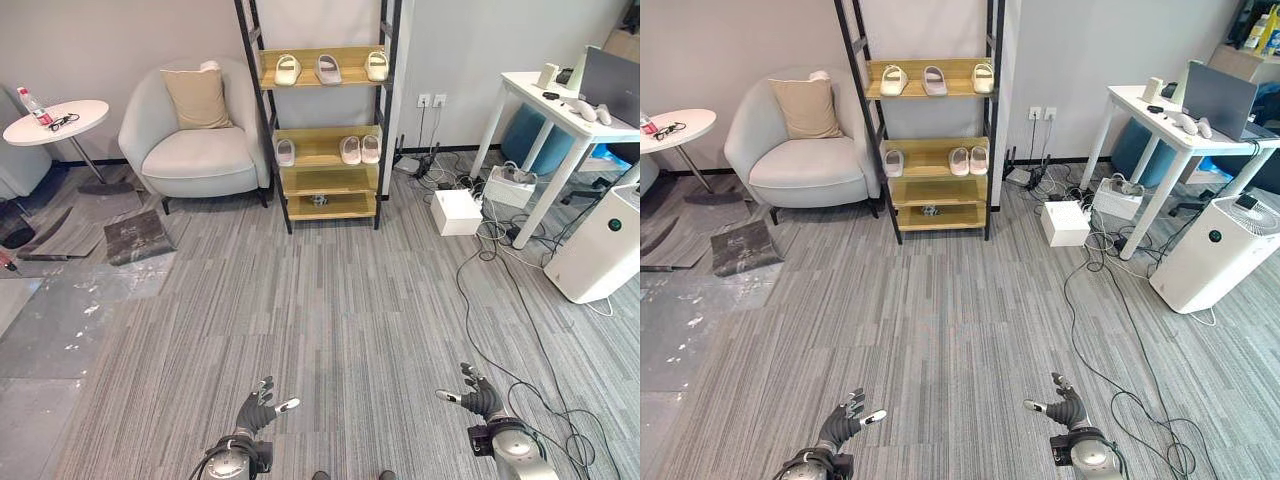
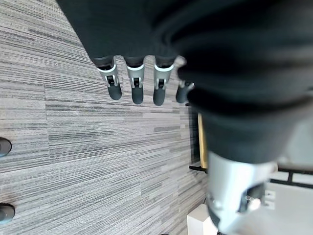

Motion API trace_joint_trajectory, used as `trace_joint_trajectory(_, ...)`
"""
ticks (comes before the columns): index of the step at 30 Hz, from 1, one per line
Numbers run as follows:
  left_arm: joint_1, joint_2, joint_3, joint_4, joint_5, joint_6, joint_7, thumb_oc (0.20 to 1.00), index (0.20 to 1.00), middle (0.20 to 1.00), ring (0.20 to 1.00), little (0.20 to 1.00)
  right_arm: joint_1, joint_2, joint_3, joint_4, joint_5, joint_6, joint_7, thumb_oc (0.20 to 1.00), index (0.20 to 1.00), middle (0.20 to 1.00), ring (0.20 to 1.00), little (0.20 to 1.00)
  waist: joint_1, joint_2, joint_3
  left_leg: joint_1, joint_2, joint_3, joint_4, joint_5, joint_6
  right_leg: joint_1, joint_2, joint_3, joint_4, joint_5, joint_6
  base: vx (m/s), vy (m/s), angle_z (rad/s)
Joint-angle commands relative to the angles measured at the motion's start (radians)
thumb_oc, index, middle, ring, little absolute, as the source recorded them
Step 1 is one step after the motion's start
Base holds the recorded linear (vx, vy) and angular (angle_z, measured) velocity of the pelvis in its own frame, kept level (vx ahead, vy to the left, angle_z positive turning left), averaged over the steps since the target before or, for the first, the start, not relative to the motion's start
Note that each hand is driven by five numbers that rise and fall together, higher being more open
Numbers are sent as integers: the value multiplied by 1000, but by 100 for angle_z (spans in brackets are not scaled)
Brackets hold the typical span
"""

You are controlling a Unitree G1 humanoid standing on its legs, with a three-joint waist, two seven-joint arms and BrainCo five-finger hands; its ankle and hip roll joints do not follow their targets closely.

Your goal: Arrange the slippers neatly on the shoe rack.

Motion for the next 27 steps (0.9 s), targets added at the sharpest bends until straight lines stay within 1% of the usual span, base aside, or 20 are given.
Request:
trace_joint_trajectory(1, -68, 8, 10, -6, -30, -29, 13, 1000, 1000, 1000, 1000, 1000, -49, -2, 20, -40, 22, -34, -7, 1000, 1000, 1000, 1000, 1000, -1, -36, 36, 1, 36, -59, -7, -71, -42, 36, -54, -13, 2, -142, 72, -5, 3, -4)
trace_joint_trajectory(5, -66, 10, 13, -18, -26, -30, 14, 1000, 1000, 1000, 1000, 1000, -47, -2, 25, -50, 18, -32, -2, 1000, 1000, 1000, 1000, 1000, -3, -38, 57, -3, 35, -57, -3, -72, -41, 31, -56, -11, 2, -140, 74, -2, 6, -3)
trace_joint_trajectory(10, -61, 9, 23, -15, -21, -31, 15, 1000, 1000, 1000, 1000, 1000, -40, 0, 30, -59, 20, -34, 10, 1000, 1000, 1000, 1000, 1000, -1, -45, 68, -2, 27, -57, 2, -82, -35, 37, -62, -10, 2, -140, 78, 28, 32, 0)
trace_joint_trajectory(12, -67, 7, 34, 6, -26, -36, 25, 1000, 1000, 1000, 1000, 1000, -57, 1, 31, -59, 21, -34, 8, 1000, 1000, 1000, 1000, 1000, 3, -55, 73, -14, 9, -54, 27, -103, -17, 38, -81, -3, 2, -129, 89, 49, 168, -3)
trace_joint_trajectory(13, -65, 12, 40, -10, -33, -38, 26, 1000, 1000, 1000, 1000, 1000, -62, -1, 26, -66, 20, -33, 6, 1000, 1000, 1000, 1000, 1000, 5, -58, 77, -31, -7, -56, 49, -116, -3, 15, -98, 5, 38, -129, 96, 16, 156, -5)
trace_joint_trajectory(14, -65, 13, 40, -10, -33, -38, 26, 1000, 1000, 1000, 1000, 1000, -62, -1, 26, -66, 20, -33, 6, 1000, 1000, 1000, 1000, 1000, 5, -58, 76, -33, -7, -56, 50, -117, -2, 13, -99, 6, 40, -130, 96, 9, 158, -3)
trace_joint_trajectory(16, -69, 18, 43, -25, -43, -43, 27, 1000, 1000, 1000, 1000, 1000, -71, -2, 17, -63, 20, -33, 4, 1000, 1000, 1000, 1000, 1000, 7, -53, 81, -44, -20, -59, 62, -127, 16, -48, -121, 17, 151, -150, 110, -5, 186, -7)
trace_joint_trajectory(17, -72, 21, 46, -45, -55, -49, 25, 1000, 1000, 1000, 1000, 1000, -84, -1, 16, -67, 13, -33, 4, 1000, 1000, 1000, 1000, 1000, 10, -45, 99, -38, -34, -60, 68, -139, 38, -131, -147, 28, 296, -126, 139, -17, 247, -11)
trace_joint_trajectory(18, -75, 24, 45, -55, -60, -53, 24, 1000, 1000, 1000, 1000, 1000, -88, -3, 16, -72, 11, -34, 4, 1000, 1000, 1000, 1000, 1000, 10, -45, 111, -37, -42, -59, 74, -143, 48, -168, -159, 37, 370, -92, 151, 11, 249, -36)
trace_joint_trajectory(19, -78, 27, 46, -70, -69, -57, 20, 1000, 1000, 1000, 1000, 1000, -90, -3, 16, -78, 8, -36, 3, 1000, 1000, 1000, 1000, 1000, 8, -43, 120, -30, -46, -60, 74, -148, 55, -199, -162, 52, 431, -71, 152, 17, 109, -33)
trace_joint_trajectory(20, -78, 27, 46, -70, -69, -57, 20, 1000, 1000, 1000, 1000, 1000, -90, -3, 16, -78, 8, -36, 3, 1000, 1000, 1000, 1000, 1000, 9, -44, 120, -31, -47, -59, 74, -148, 56, -202, -163, 54, 435, -72, 153, 69, 81, -25)
trace_joint_trajectory(21, -79, 29, 49, -85, -88, -62, 11, 1000, 1000, 1000, 1000, 1000, -89, -2, 12, -84, 9, -37, 3, 1000, 1000, 1000, 1000, 1000, 4, -42, 127, -23, -47, -67, 74, -152, 57, -237, -154, 69, 464, -61, 145, 90, 44, 4)
trace_joint_trajectory(22, -81, 27, 51, -86, -105, -66, 5, 1000, 1000, 1000, 1000, 1000, -88, -1, 10, -85, 12, -39, 4, 1000, 1000, 1000, 1000, 1000, 2, -42, 133, -14, -46, -73, 72, -158, 57, -273, -144, 71, 466, -66, 139, 154, 44, 8)
trace_joint_trajectory(23, -86, 29, 56, -91, -116, -72, 2, 1000, 1000, 1000, 1000, 1000, -87, -4, 4, -84, 15, -41, 4, 1000, 1000, 1000, 1000, 1000, -3, -43, 142, 0, -46, -78, 69, -165, 55, -298, -141, 57, 441, -68, 133, 189, 4, -1)
trace_joint_trajectory(25, -100, 31, 59, -93, -133, -75, -2, 1000, 1000, 1000, 1000, 1000, -83, -15, -3, -93, 20, -44, 5, 1000, 1000, 1000, 1000, 1000, -18, -54, 159, 30, -56, -90, 59, -179, 52, -320, -144, 25, 345, -37, 131, 182, -32, -11)
trace_joint_trajectory(26, -100, 31, 60, -92, -133, -75, -2, 1000, 1000, 1000, 1000, 1000, -83, -15, -3, -93, 20, -44, 5, 1000, 1000, 1000, 1000, 1000, -19, -52, 161, 32, -54, -92, 59, -180, 51, -315, -143, 22, 342, -36, 131, 278, -76, -5)
trace_joint_trajectory(27, -111, 29, 75, -82, -144, -73, 3, 1000, 1000, 1000, 1000, 1000, -71, -12, -13, -86, 24, -46, -3, 1000, 1000, 1000, 1000, 1000, -33, -67, 163, 72, -62, -102, 41, -202, 44, -344, -130, -21, 241, 0, 134, 333, -82, 11)
